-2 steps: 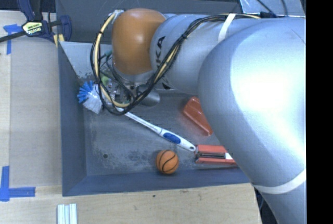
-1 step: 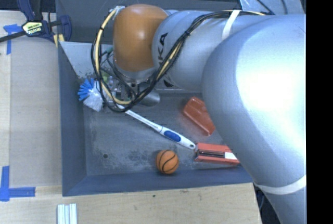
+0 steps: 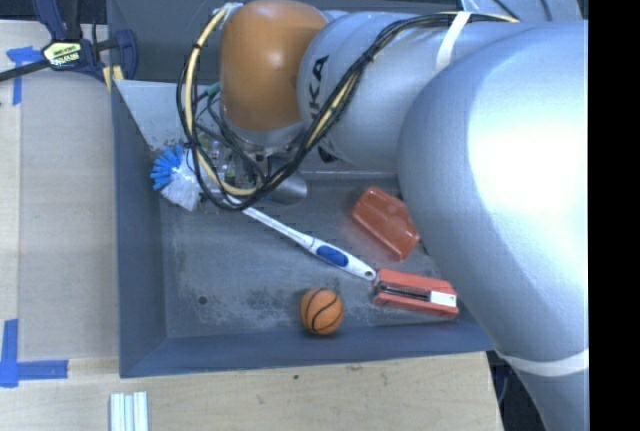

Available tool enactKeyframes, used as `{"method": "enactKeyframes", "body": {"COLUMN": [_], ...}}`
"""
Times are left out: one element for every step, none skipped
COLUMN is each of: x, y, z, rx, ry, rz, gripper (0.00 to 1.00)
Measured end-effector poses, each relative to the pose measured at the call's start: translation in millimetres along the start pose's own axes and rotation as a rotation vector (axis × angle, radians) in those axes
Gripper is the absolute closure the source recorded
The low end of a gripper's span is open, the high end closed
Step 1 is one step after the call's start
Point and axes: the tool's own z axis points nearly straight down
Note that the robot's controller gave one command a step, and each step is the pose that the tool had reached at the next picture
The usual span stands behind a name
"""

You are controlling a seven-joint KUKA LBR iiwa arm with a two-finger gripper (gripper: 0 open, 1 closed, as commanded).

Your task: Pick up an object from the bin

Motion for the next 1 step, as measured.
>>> {"method": "enactKeyframes", "body": {"x": [0.4], "y": [-0.1], "z": [-23.4], "rx": [0.001], "ry": [0.001], "rz": [0.0], "gripper": [1.0]}}
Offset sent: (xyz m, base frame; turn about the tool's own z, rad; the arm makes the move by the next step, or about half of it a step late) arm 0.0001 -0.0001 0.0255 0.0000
